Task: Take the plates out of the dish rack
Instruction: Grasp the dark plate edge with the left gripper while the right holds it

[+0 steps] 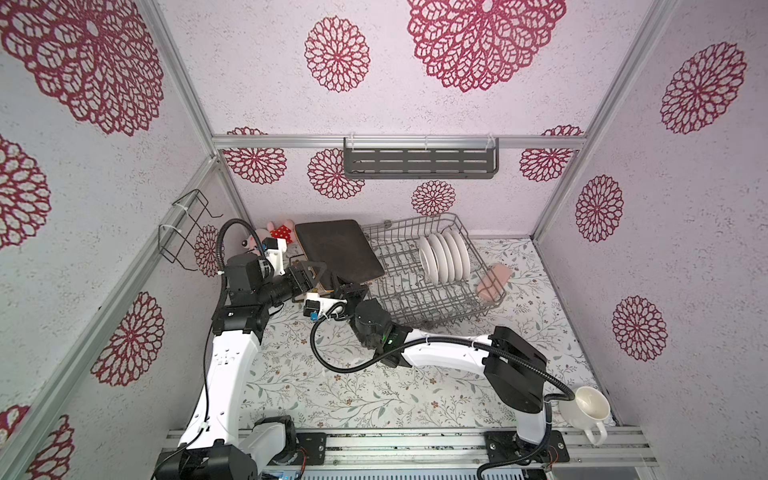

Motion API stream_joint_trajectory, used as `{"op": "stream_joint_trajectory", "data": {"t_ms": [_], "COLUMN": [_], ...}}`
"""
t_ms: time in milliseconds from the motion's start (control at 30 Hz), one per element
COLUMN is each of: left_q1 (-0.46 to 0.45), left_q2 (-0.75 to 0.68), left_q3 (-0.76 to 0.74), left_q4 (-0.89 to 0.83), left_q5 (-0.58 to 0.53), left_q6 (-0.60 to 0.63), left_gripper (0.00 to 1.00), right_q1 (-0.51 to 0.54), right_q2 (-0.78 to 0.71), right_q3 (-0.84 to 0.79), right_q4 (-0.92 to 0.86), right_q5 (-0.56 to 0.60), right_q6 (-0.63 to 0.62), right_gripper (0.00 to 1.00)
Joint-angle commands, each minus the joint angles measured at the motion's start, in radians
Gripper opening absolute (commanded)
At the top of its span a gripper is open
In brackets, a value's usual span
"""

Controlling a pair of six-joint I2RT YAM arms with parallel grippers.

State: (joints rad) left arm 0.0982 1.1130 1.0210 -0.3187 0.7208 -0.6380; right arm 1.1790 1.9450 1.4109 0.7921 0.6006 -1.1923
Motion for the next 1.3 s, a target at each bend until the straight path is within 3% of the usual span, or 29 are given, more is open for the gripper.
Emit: {"op": "stream_joint_trajectory", "data": {"t_ms": [0,200,633,867,967,1133,1267], "left_q1": [0.005,0.005,0.006,0.005,0.005,0.008,0.011], "left_q2": [0.008,0.022,0.057,0.085,0.096,0.117,0.131], "left_q3": [-0.017,-0.034,-0.026,-0.001,0.016,0.053,0.072], "left_q4": [0.072,0.114,0.115,0.106,0.097,0.065,0.058], "left_q5": [0.027,0.055,0.040,0.019,0.009,-0.012,-0.015], "left_q6": [-0.031,-0.058,-0.063,-0.055,-0.049,-0.021,-0.016], "left_gripper": [0.69,0.59,0.24,0.13,0.09,0.04,0.01], "right_q1": [0.011,0.014,0.018,0.016,0.013,0.002,-0.008], "right_q2": [-0.111,-0.097,-0.074,-0.071,-0.065,-0.076,-0.108], "right_q3": [0.051,0.061,0.059,0.039,0.026,-0.010,-0.073], "right_q4": [0.242,0.246,0.290,0.316,0.339,0.350,0.342], "right_q5": [-0.025,-0.029,-0.015,-0.016,-0.015,-0.017,-0.039], "right_q6": [-0.006,-0.009,-0.032,-0.037,-0.046,-0.043,-0.030], "right_gripper": [0.00,0.00,0.00,0.00,0.12,0.43,0.53]}}
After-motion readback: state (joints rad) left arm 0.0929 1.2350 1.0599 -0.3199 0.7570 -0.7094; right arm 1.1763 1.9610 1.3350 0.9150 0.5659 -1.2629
